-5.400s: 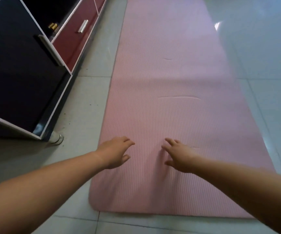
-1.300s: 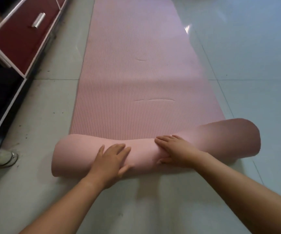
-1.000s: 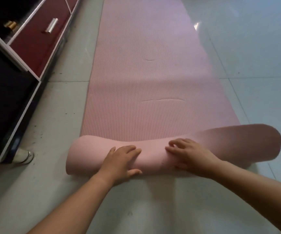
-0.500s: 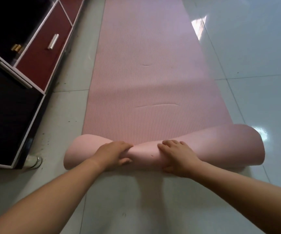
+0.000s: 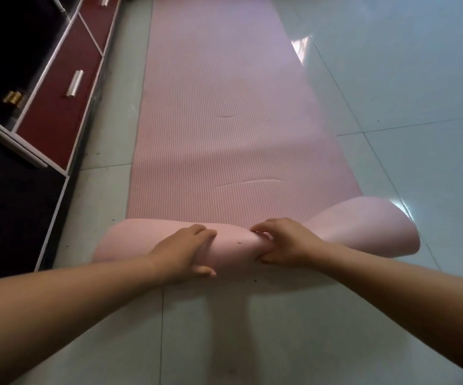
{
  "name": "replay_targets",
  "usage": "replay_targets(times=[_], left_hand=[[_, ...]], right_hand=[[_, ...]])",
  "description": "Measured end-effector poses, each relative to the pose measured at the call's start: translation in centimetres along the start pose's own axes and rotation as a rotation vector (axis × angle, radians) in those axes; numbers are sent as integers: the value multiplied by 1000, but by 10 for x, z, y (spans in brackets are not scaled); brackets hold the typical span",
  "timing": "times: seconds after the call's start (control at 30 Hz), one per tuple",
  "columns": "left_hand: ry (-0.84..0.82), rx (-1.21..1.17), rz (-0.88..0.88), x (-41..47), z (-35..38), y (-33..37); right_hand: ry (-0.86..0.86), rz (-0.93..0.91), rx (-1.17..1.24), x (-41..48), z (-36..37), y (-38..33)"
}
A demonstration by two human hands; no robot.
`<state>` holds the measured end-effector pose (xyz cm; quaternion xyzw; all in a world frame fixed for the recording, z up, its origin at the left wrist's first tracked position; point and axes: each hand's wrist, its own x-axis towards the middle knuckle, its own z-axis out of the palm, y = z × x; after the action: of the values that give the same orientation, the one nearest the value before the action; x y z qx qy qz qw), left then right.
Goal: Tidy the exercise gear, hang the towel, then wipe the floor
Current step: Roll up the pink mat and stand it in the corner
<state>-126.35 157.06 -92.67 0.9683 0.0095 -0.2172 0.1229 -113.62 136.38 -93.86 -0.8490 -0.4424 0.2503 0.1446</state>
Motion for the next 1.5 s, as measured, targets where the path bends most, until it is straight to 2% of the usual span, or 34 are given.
replay_targets(times=[0.13,0.33,0.47,0.63,0.87,0.97,1.1,1.23,1.43,1.5], left_hand=[[-60,-18,8,9,10,-11],[-138,-75,153,31,7,-14],[-96,-134,163,31,12,-13],[-29,-181,118,47,-3,-21],[-123,-262,22,46,-10,-24],[-37,-224,10,31,7,-22],[86,-218,-34,27,14,-26],[136,-183,-76,41,11,-31],[66,-228,-48,46,5,-38],[70,-229,-38,43,7,-37]], right_hand=[[-105,60,-68,10,-4,-7],[-264,112,-151,-1,-6,-6],[-229,88,-125,-5,-4,5],[-206,76,26,9,-14,28],[-336,59,17,38,-22,35],[-334,38,-18,41,-15,33],[-239,-24,-59,47,-13,31],[-219,26,-12,54,-17,34],[-300,63,25,54,-20,33],[-273,78,38,50,-17,33]])
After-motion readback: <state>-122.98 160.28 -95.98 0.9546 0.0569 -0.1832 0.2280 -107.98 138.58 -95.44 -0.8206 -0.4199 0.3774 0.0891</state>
